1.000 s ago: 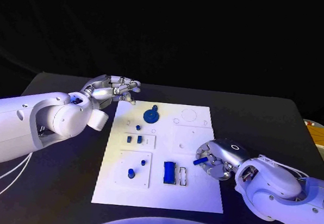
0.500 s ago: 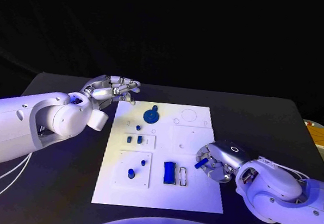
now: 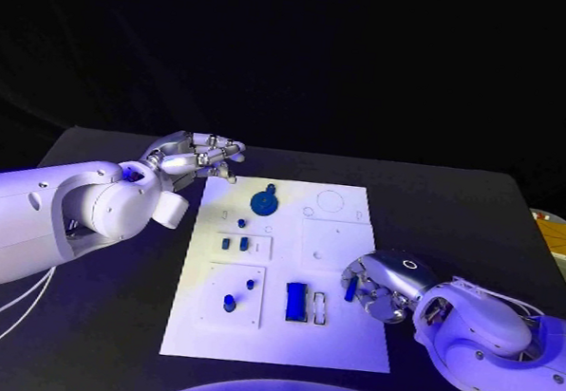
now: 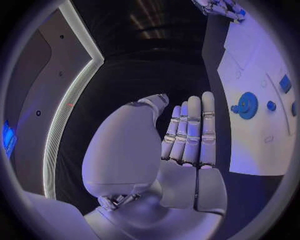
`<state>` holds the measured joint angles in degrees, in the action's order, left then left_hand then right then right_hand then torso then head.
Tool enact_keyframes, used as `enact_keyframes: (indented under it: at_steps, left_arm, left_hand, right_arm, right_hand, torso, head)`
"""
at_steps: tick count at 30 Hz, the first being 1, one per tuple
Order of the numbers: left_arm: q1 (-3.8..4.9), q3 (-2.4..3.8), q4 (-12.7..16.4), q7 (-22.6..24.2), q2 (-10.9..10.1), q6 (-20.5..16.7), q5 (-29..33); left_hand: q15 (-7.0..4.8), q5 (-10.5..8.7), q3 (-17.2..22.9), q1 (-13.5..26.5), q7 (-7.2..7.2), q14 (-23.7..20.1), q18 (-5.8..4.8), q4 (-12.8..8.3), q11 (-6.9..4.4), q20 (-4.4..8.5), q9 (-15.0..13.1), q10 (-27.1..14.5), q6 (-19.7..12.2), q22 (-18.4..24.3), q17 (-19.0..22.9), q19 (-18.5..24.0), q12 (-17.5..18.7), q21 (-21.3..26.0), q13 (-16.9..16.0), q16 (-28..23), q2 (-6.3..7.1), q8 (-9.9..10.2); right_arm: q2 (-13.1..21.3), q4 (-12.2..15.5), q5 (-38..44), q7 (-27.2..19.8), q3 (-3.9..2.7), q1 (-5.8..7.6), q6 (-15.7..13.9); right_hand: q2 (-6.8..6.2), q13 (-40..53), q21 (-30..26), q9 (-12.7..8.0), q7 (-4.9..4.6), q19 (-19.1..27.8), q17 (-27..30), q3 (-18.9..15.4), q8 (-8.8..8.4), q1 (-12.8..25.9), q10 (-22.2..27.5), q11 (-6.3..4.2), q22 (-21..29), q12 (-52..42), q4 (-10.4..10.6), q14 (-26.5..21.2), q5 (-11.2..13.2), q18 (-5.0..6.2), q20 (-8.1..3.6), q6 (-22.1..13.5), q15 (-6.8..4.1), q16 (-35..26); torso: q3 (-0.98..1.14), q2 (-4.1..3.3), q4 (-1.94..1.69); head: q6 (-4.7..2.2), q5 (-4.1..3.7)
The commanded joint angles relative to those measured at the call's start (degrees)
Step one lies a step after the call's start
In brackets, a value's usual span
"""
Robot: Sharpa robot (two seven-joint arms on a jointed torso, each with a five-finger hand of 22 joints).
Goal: Assemble the parts on the task board
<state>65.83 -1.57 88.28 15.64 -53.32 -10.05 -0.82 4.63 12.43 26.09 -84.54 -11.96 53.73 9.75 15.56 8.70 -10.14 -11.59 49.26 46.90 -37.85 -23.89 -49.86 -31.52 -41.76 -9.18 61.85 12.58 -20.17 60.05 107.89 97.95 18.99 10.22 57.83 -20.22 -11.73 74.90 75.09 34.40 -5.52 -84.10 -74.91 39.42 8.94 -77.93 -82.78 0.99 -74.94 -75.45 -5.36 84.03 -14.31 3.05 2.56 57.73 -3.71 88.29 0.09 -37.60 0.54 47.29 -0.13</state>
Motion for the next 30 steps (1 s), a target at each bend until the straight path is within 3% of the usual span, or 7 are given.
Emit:
enact_keyframes:
  at_steps: [1,4,10,18,20,25,30]
  left_arm:
    - [0.02,0.03,0.1,0.1,0.0,1.0,-0.1]
    - [0.02,0.03,0.1,0.1,0.0,1.0,-0.1]
    - [0.02,0.02,0.1,0.1,0.0,1.0,-0.1]
    - [0.02,0.02,0.1,0.0,0.0,1.0,-0.1]
    - [0.02,0.02,0.1,0.0,0.0,1.1,-0.1]
    - [0.02,0.01,0.1,0.0,0.0,1.1,-0.1]
    - [0.03,0.01,0.1,0.0,0.0,1.1,-0.1]
  left_hand:
    - [0.13,0.21,0.2,-0.7,-0.39,-0.4,0.67,0.0,-0.04,-0.2,-0.1,-0.5,-0.4,0.0,0.1,0.0,-0.2,0.3,0.0,0.1,0.04,-0.3]
    - [0.13,0.21,0.2,-0.7,-0.39,-0.4,0.67,0.0,-0.04,-0.2,-0.1,-0.5,-0.4,0.0,0.1,0.0,-0.2,0.3,0.0,0.1,0.04,-0.3]
    - [0.13,0.21,0.2,-0.7,-0.39,-0.4,0.67,0.0,-0.04,-0.2,-0.1,-0.5,-0.4,0.0,0.1,0.0,-0.2,0.3,0.0,0.1,0.04,-0.3]
    - [0.13,0.18,0.2,-0.8,-0.39,-0.4,0.67,-0.1,-0.04,-0.19,-0.1,-0.6,-0.4,-0.1,0.1,0.0,-0.2,0.3,0.1,0.1,0.02,-0.4]
    - [0.13,0.18,0.2,-0.8,-0.39,-0.4,0.67,-0.1,-0.04,-0.19,-0.1,-0.6,-0.4,-0.1,0.1,0.0,-0.2,0.3,0.1,0.1,0.02,-0.4]
    - [0.13,0.18,0.2,-0.8,-0.39,-0.4,0.67,-0.1,-0.04,-0.19,-0.1,-0.6,-0.4,-0.1,0.1,0.0,-0.2,0.3,0.1,0.1,0.02,-0.4]
    - [0.13,0.18,0.2,-0.8,-0.39,-0.4,0.67,-0.1,-0.04,-0.19,-0.1,-0.6,-0.4,-0.1,0.1,0.0,-0.2,0.3,0.1,0.1,0.02,-0.4]
  right_arm:
    - [0.2,0.4,1.8,-0.8,0.02,-0.11,0.9]
    - [0.4,0.7,2.0,-0.8,0.03,-0.15,0.4]
    - [0.8,1.3,2.2,-0.9,0.03,-0.23,-1.0]
    - [2.2,2.3,2.2,-1.6,0.03,-0.37,-8.5]
    - [2.7,2.6,1.4,-2.2,0.03,-0.38,-11.9]
    - [3.6,2.9,-1.7,-2.9,0.04,-0.4,-16.2]
    - [4.2,2.9,-4.8,0.8,0.05,-0.49,-14.6]
  right_hand:
    - [-0.2,5.6,0.2,-0.1,0.48,-1.3,-10.7,0.3,-0.34,-0.2,0.0,-0.43,-11.5,-0.2,-0.2,5.0,0.4,-0.27,-0.39,0.1,-0.46,0.1]
    - [-0.46,5.7,0.4,-0.6,0.74,-1.3,-10.7,0.8,-1.13,0.1,-0.1,-1.25,-11.5,-0.4,-0.7,5.0,0.4,-0.3,-0.87,-0.9,-1.03,0.0]
    - [-0.57,5.8,0.6,-1.0,0.96,-1.3,-10.8,1.2,-1.81,0.3,-0.2,-1.64,-11.5,-0.7,-1.1,5.1,0.4,-0.32,-1.26,-1.9,-1.42,0.1]
    - [-0.59,6.9,1.5,-1.3,0.98,-1.5,-11.3,1.4,-2.47,1.2,-1.1,-1.87,-11.7,-2.5,-1.2,5.2,0.2,-0.49,-1.57,-2.8,-1.63,0.3]
    - [-0.63,7.3,2.1,-1.3,0.19,-1.7,-11.8,0.2,-2.23,3.6,-1.5,-0.37,-11.8,-3.3,0.4,5.3,2.4,-0.69,-0.81,-2.3,-0.29,0.4]
    - [-1.15,7.9,2.6,-0.7,-1.44,-1.9,-12.3,-4.1,-0.85,7.9,-1.9,1.13,-11.9,-4.3,4.1,5.4,5.6,-0.84,0.71,0.4,1.55,0.7]
    - [-1.15,7.0,2.1,-0.2,-0.52,-1.8,-12.3,-8.4,0.71,10.7,-1.2,0.48,-11.8,-3.2,8.7,5.4,6.8,-0.65,1.24,2.1,1.38,0.7]
  torso:
    - [0.0,-0.01,-0.01]
    - [-0.02,-0.01,0.03]
    - [-0.04,-0.01,-0.01]
    - [-0.03,0.0,-0.04]
    - [-0.05,0.0,-0.05]
    - [-0.04,-0.01,-0.04]
    - [-0.09,0.0,-0.05]
  head:
    - [0.01,-0.03]
    - [-0.02,-0.09]
    - [-0.03,-0.19]
    - [-0.1,-0.24]
    - [-0.14,-0.33]
    - [-0.2,-0.42]
    - [-0.19,-0.54]
